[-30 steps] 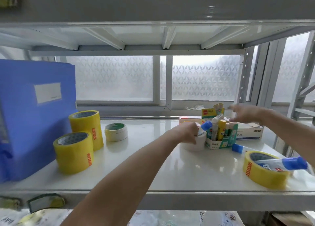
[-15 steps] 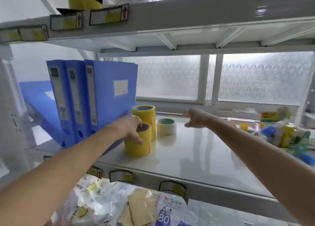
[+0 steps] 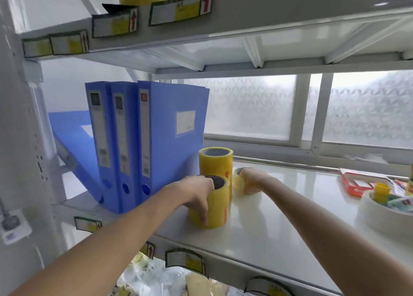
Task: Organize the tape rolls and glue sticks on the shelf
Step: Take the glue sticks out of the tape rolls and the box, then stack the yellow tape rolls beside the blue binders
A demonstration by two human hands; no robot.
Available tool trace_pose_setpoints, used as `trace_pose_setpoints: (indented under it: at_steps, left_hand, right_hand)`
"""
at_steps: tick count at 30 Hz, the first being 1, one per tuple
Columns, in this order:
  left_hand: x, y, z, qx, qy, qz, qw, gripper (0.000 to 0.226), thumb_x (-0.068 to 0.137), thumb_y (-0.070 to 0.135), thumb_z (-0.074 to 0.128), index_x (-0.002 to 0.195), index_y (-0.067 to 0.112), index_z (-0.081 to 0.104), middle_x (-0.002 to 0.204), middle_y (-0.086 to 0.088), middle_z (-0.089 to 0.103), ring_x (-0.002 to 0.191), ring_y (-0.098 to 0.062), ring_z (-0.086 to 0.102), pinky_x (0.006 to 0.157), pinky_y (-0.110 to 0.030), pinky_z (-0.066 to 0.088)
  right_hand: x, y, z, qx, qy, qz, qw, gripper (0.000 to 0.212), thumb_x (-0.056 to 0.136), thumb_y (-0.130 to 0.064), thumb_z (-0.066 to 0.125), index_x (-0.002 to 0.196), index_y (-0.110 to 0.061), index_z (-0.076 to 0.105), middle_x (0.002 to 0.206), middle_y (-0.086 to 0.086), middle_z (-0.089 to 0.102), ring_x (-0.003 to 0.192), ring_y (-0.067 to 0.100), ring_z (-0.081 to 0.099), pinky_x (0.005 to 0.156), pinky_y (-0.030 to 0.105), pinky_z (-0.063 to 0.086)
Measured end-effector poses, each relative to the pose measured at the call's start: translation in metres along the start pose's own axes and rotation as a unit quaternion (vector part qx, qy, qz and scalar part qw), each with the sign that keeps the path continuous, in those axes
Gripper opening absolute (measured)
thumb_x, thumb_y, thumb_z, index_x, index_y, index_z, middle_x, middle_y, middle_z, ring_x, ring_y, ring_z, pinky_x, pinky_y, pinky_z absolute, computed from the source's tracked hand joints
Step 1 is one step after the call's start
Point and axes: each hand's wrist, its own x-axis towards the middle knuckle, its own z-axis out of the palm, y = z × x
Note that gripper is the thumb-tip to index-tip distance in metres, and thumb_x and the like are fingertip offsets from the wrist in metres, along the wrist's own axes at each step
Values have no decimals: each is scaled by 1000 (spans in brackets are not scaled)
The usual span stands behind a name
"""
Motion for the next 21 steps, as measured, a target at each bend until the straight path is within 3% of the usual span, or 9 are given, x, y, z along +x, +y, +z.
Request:
trace_pose_setpoints:
  at_steps: [3, 7, 9, 13, 16, 21]
  left_hand:
    - [-4, 9, -6, 3, -6, -13, 1000, 54, 63, 38, 88, 100, 20, 54, 103, 0, 58, 94, -18, 58, 71, -29, 50]
    - [-24, 37, -6, 23, -6, 6, 1000, 55, 63, 38, 87, 104, 16, 57, 107, -3, 60, 96, -19, 58, 75, -31, 50]
    - [-34, 65, -6, 20, -7, 31, 999, 54, 65, 36, 87, 105, 14, 59, 107, -3, 61, 97, -20, 59, 76, -32, 51]
    - [-38, 132, -8, 2, -3, 97, 995, 53, 62, 34, 88, 105, 12, 64, 99, -3, 63, 93, -20, 61, 75, -33, 52]
    - [-36, 183, -9, -6, 3, 140, 990, 47, 62, 33, 87, 98, 13, 65, 88, 2, 60, 84, -18, 55, 68, -28, 42]
    - [-30, 262, -8, -3, 15, 206, 978, 43, 66, 32, 86, 96, 20, 59, 90, 3, 55, 84, -16, 49, 70, -27, 36]
  right_hand:
    - [-18, 2, -2, -3, -22, -9, 1000, 29, 88, -17, 54, 115, -7, 58, 119, 7, 59, 100, 23, 55, 77, 21, 33]
    - [-66, 11, -6, 24, -56, 7, 998, 38, 85, -16, 64, 122, -9, 58, 123, 9, 60, 90, 17, 44, 79, 25, 36]
    - [-100, 21, -9, 36, -72, 10, 997, 40, 86, -16, 63, 125, -8, 56, 122, 12, 60, 91, 20, 47, 80, 28, 39]
    - [-169, 54, -7, 29, -104, 27, 994, 27, 89, -13, 50, 112, -2, 59, 109, 13, 61, 94, 25, 53, 76, 25, 36]
    - [-221, 90, -15, -9, -133, 43, 990, 30, 91, -16, 56, 119, -8, 59, 116, 8, 62, 106, 24, 58, 85, 27, 43]
    - [-282, 144, -23, -30, -161, 125, 979, 32, 89, -23, 60, 120, -14, 60, 117, 6, 63, 106, 22, 60, 91, 31, 50]
